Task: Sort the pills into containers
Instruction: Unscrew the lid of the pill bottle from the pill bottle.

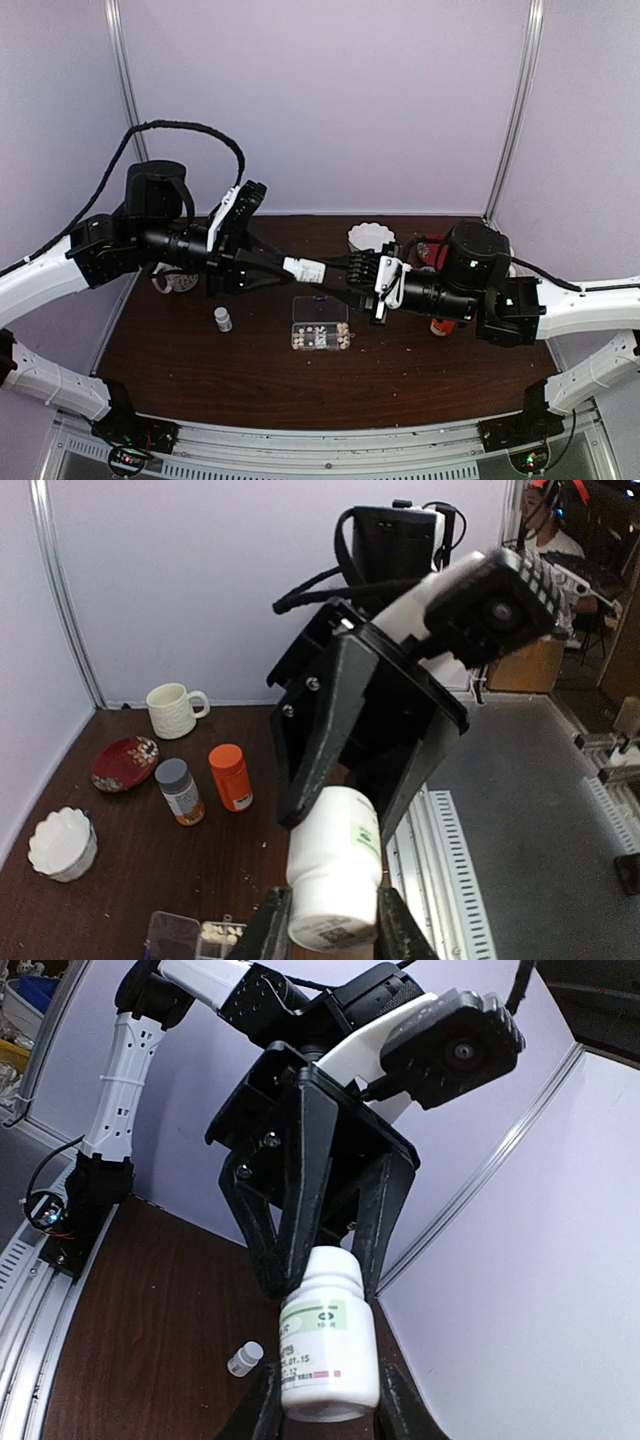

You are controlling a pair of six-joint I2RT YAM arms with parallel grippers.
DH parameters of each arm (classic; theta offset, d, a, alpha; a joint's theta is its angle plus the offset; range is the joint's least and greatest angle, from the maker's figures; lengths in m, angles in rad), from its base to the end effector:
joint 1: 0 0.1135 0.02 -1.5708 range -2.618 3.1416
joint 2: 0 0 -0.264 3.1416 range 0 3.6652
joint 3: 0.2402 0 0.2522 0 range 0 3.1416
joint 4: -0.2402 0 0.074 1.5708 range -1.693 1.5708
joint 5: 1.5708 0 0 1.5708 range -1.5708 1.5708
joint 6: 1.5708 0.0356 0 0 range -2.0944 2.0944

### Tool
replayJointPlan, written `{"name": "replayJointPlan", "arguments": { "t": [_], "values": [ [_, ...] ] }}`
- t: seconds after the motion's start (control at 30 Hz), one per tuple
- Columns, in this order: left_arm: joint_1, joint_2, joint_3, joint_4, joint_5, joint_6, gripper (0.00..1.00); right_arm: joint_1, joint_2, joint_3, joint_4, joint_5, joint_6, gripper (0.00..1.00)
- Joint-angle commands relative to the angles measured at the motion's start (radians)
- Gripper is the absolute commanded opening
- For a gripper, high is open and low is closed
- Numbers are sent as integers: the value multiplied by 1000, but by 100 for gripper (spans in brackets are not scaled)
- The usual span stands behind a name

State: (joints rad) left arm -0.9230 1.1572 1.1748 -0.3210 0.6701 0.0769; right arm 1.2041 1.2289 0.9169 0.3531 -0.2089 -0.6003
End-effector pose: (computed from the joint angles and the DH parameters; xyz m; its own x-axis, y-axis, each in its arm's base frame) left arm 0.1362 -0.2167 0.3891 -0.1043 0.2376 -0.9658 0.9936 -0.0180 -0.1117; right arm 0.0977 0.2750 0.3486 0.5700 -0.0572 -0.8197 -0.8065 0.1515 -0.5714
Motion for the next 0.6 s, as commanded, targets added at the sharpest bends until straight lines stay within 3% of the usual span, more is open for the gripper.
{"name": "replayJointPlan", "arguments": {
  "t": [0.0,0.23,0.33,0.47,0.57],
  "values": [
    [-1,5,68,-35,71,-290,10,18,-19,-35,72,147,-220,0],
    [2,58,168,-106,135,-658,6,63,18,-102,264,279,-439,0],
    [3,56,157,-32,166,-852,5,84,42,-102,295,317,-508,0],
    [4,48,179,-86,133,-924,1,106,58,-98,296,349,-567,0],
    [7,34,187,-108,126,-950,11,114,47,-108,290,343,-561,0]
  ]
}}
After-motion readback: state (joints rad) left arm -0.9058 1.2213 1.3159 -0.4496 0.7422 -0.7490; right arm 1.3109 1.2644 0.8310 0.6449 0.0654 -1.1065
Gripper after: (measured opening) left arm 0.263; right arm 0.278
